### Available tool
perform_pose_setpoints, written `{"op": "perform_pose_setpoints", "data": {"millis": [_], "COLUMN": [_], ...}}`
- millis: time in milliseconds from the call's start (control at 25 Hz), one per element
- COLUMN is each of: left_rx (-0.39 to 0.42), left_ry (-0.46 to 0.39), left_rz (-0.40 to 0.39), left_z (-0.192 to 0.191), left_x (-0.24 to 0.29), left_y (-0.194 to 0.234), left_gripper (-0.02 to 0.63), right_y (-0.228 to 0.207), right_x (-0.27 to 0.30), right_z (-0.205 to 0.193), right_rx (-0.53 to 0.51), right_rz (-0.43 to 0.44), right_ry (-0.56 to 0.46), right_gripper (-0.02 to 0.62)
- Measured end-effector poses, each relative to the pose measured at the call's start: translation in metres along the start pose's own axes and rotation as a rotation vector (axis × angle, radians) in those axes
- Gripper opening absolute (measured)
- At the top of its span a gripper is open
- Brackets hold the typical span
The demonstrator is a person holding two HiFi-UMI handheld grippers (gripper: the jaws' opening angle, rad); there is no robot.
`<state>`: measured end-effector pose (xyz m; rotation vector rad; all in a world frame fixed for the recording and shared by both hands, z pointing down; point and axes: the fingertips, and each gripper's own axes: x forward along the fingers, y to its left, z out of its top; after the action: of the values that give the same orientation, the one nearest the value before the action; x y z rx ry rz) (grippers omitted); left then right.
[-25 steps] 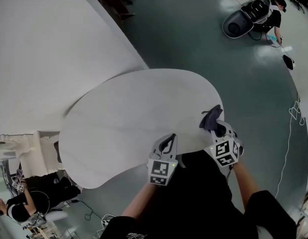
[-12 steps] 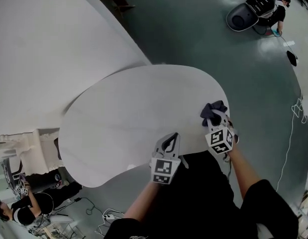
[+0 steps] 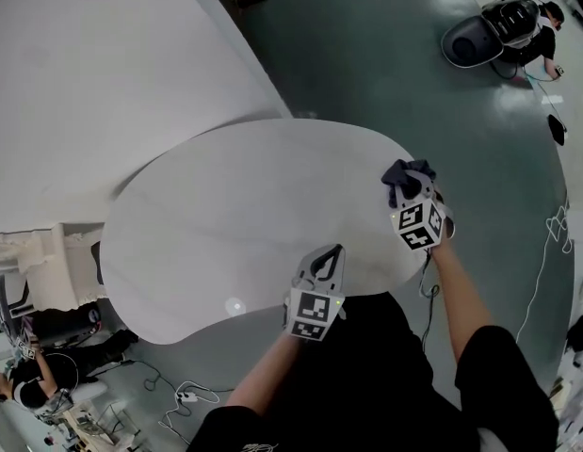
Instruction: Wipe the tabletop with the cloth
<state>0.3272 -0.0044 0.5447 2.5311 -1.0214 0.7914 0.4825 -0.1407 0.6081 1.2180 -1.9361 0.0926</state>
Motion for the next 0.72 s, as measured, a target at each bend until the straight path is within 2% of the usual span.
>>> {"op": "perform_pose_setpoints", "data": {"millis": [320, 520, 720], "left_rx": [-0.025, -0.067, -0.073], "left_ry": [-0.003, 0.017, 0.034], "left_rz": [0.036, 0.043, 0.018], "left_z": [0.010, 0.000, -0.018], "left_x": [0.013, 0.009, -0.001], "left_y": [0.022, 0.019, 0.014], "left_gripper": [0.008, 0.008, 0.008], "right_y": [-0.029, -0.017, 0.010], "right_x": [0.039, 0.032, 0.016], "right_z": [0.028, 0.031, 0.027], "right_rx": [-0.057, -0.145, -0.103], "right_rz": [0.060, 0.072, 0.146], "right_ry": [-0.040, -0.066, -0.065], "right_gripper": [0.026, 0.026, 0.026]}}
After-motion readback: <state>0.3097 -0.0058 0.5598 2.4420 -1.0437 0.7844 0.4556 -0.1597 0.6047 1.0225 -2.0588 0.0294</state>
